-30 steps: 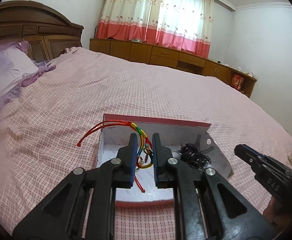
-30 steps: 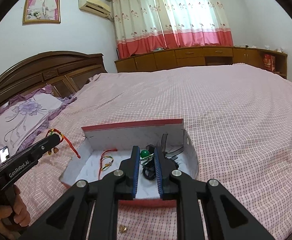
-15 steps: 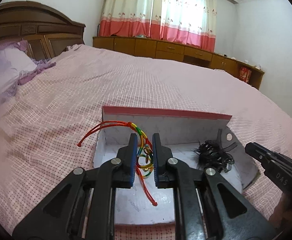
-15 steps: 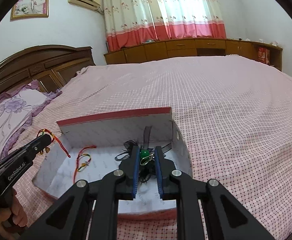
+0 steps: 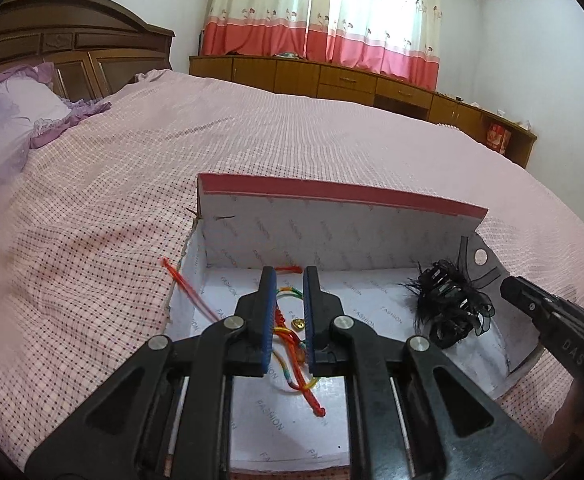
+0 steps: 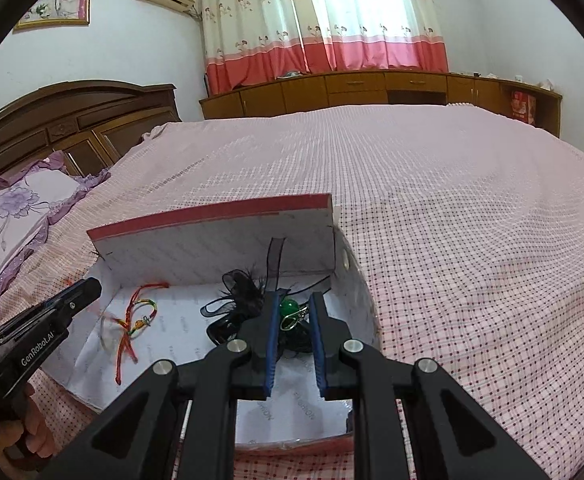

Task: Organize jewelry
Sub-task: 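Open left tool to drop the bracelet while right tool releases the earring into the box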

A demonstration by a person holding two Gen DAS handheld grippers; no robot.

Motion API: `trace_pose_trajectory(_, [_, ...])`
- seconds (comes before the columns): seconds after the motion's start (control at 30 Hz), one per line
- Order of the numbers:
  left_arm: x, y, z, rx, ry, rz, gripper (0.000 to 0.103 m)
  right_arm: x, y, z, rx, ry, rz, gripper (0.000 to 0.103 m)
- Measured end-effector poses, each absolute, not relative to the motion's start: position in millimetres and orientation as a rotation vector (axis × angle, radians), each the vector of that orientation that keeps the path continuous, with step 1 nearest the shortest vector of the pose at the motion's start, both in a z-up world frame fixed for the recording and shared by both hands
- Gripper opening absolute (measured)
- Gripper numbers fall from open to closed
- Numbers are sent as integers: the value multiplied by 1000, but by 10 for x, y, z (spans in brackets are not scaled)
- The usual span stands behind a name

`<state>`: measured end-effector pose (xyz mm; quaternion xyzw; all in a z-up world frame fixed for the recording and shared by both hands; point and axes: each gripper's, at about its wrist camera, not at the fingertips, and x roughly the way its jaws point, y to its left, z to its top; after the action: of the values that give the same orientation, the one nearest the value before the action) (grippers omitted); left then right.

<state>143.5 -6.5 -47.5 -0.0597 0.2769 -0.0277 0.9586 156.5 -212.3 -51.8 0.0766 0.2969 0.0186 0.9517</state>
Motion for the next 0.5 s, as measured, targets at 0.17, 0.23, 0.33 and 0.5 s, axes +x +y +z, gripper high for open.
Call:
trace_pose_trajectory(0.17, [1432,-51,-472,-122,565,-57,5,1573,-2137,-537,162,614,50,17])
trace_pose_trajectory(0.23, [1440,-43,-455,-123,567,-58,8,1576,-2132,-528,165,615,60,18])
trace_pose_trajectory(0.33, [1432,-28,-435,-131,579,-64,21,1557,-2140,-497,184,609,80,22])
trace_pose_trajectory(0.5, [1354,-1,-369,-146,588,-74,30,1502,-2159,-436,194,608,93,34])
